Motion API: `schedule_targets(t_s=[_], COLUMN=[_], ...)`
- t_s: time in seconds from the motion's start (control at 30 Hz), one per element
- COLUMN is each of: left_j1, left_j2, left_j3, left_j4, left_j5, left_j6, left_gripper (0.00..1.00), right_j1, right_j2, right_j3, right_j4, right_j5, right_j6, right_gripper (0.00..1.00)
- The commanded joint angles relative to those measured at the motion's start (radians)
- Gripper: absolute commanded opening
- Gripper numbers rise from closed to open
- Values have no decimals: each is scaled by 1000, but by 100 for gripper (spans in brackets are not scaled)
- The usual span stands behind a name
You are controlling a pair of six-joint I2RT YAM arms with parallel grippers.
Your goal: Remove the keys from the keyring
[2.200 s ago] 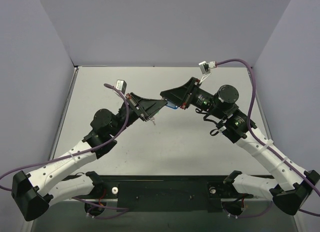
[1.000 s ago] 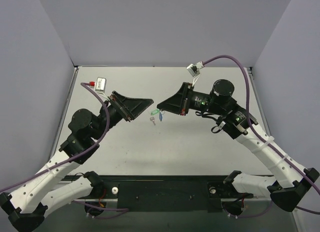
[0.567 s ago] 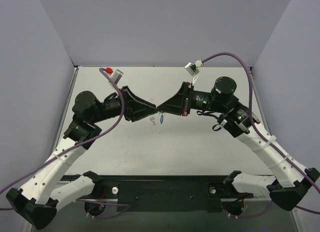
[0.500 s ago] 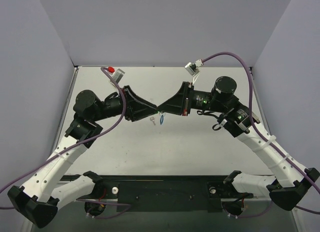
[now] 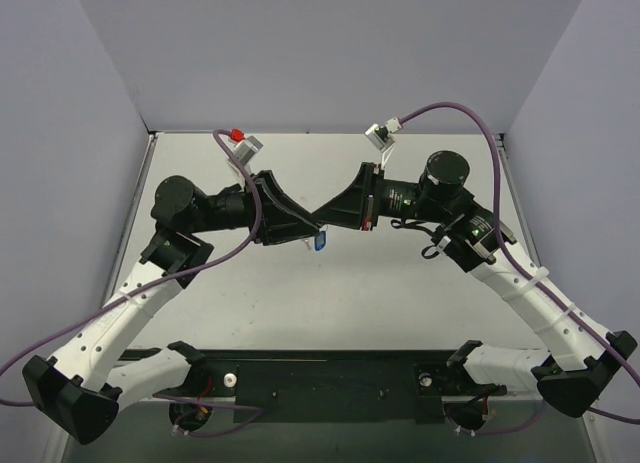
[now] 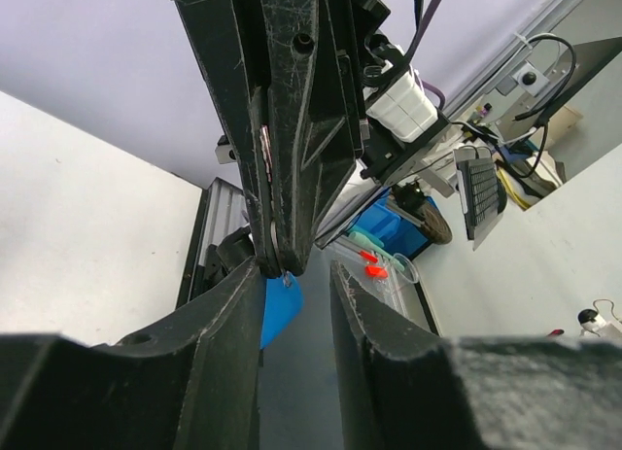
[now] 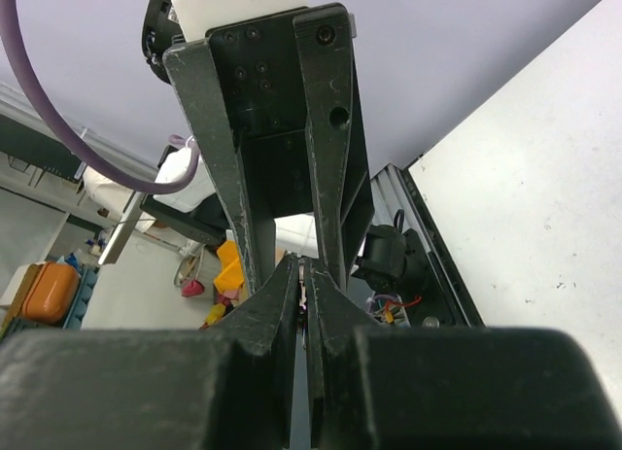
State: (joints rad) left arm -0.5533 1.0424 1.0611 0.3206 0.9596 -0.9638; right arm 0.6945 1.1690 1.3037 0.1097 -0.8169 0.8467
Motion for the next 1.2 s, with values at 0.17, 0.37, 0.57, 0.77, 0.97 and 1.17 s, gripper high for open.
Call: schedule_targets(t_s=[0.17, 0.37, 0.57, 0.77, 0.97, 1.17], left_j1=[-63, -76, -73, -73, -73, -73], left_j2=[24, 25, 19, 31, 34, 33], left_j3=[77, 82, 59, 59, 77, 76], left_j4=[54, 38, -31, 2, -38, -48], left_j5=[28, -54, -212, -236, -240, -237], left_j6=[19, 20, 5, -61, -47, -46], left_gripper=[30, 0, 0, 0, 0, 0], right_j1=[-1, -1, -1, -6, -10, -18], right_j2=[12, 5, -3, -3, -9, -14], right_j3=[34, 12, 9, 16, 19, 20], right_j4=[87, 90, 42, 9, 4, 1], right_j5=[12, 21, 45, 47, 45, 47], right_j6=[18, 20, -9, -20, -23, -20], right_gripper=[0, 0, 0, 20, 26, 26])
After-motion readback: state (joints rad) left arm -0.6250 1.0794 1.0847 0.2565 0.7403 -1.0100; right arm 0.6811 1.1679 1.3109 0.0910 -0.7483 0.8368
